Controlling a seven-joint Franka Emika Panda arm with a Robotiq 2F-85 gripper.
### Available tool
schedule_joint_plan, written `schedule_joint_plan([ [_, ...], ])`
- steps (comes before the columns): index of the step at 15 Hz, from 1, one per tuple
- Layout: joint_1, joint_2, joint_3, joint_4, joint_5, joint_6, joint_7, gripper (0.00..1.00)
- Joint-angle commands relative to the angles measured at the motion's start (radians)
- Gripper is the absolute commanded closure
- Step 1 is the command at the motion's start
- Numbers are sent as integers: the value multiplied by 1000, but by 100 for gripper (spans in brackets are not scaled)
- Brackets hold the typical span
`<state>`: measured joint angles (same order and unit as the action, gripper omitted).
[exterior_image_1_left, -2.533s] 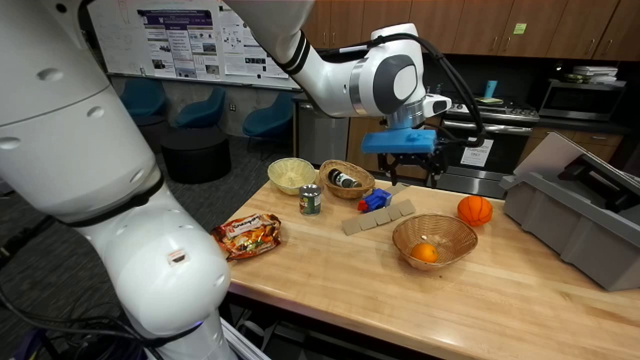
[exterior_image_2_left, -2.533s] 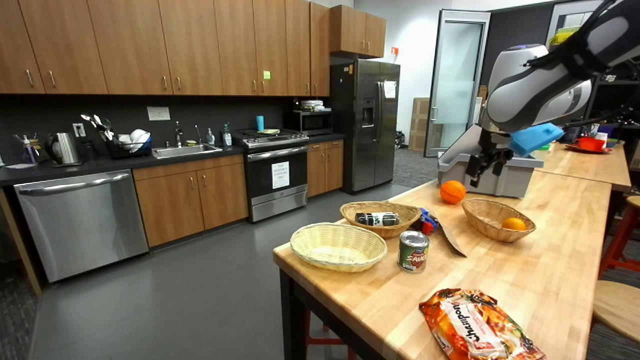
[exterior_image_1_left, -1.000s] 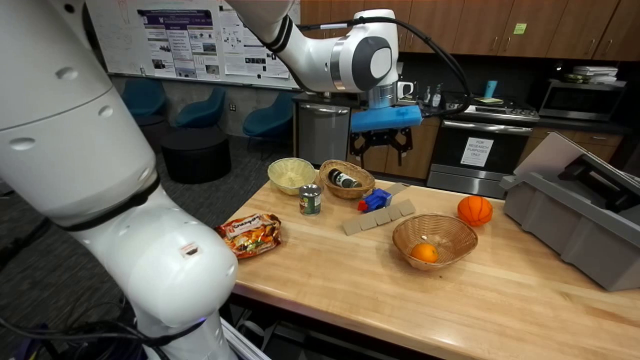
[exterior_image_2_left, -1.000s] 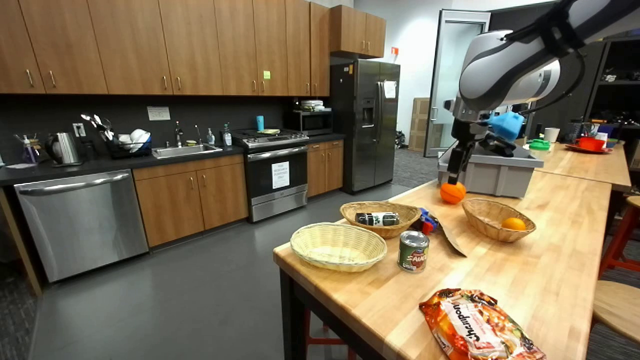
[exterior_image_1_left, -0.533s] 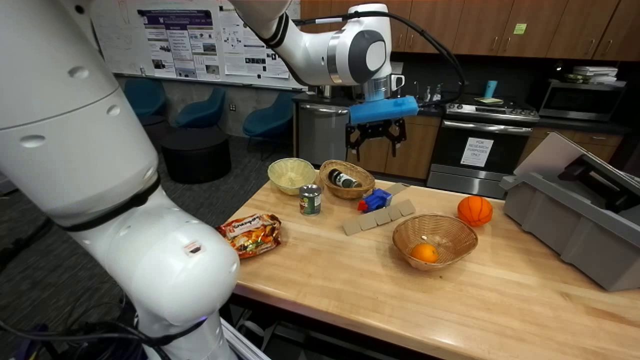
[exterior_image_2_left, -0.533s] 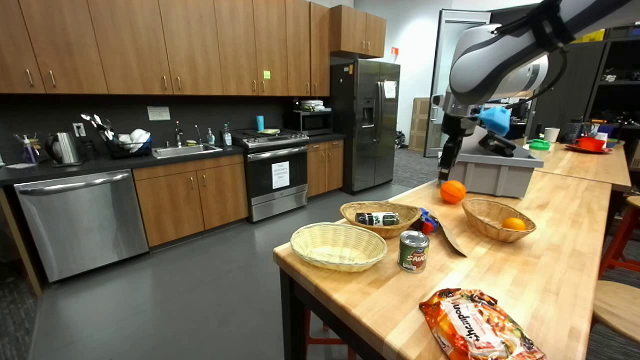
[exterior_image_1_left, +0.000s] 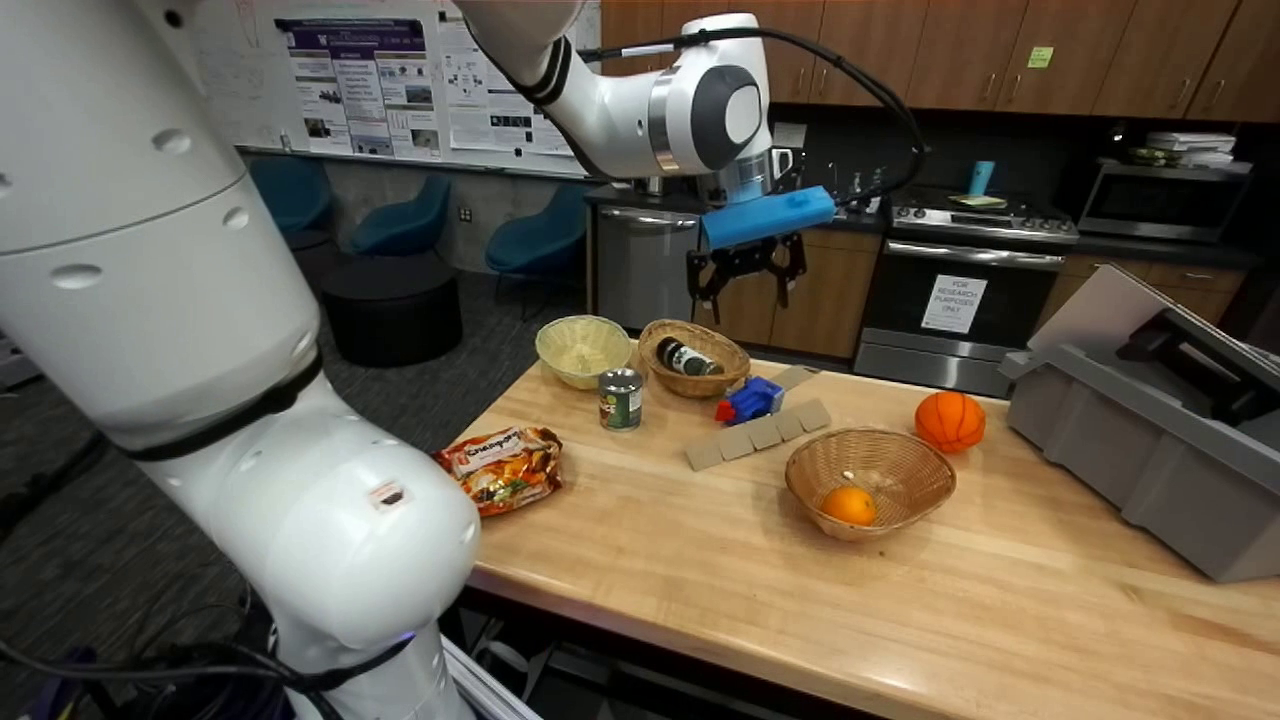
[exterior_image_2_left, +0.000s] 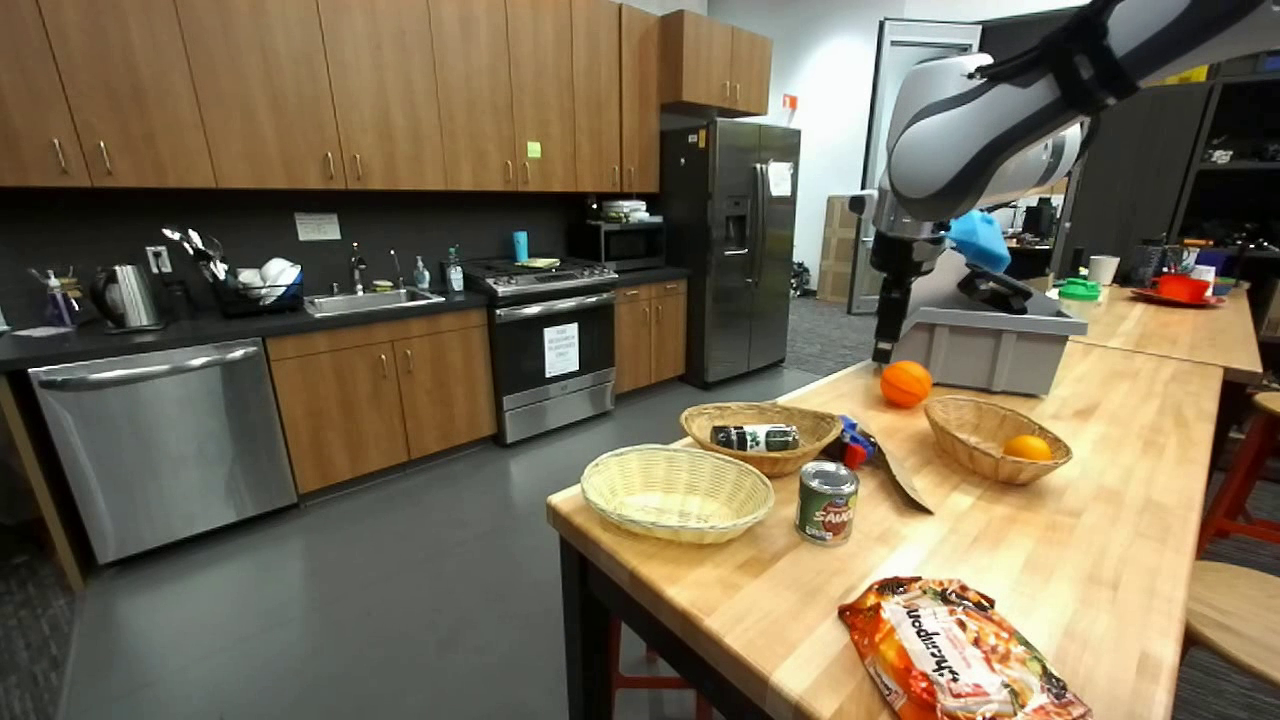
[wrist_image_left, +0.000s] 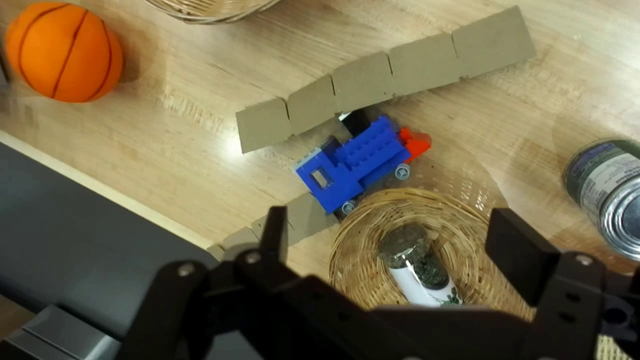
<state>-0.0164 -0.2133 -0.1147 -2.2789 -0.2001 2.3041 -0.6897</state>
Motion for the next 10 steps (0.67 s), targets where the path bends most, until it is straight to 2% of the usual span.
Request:
schedule_joint_plan([
  [1,-10,-56,-10,-82,-36,37,-88,0],
  [4,-23,-96,-16,-165,-74,113,-106,0],
  [7,-41,-141,-17,-255,-134,264,-79,0],
  [10,-39,-200,21,-341,-197,338,-36,0],
])
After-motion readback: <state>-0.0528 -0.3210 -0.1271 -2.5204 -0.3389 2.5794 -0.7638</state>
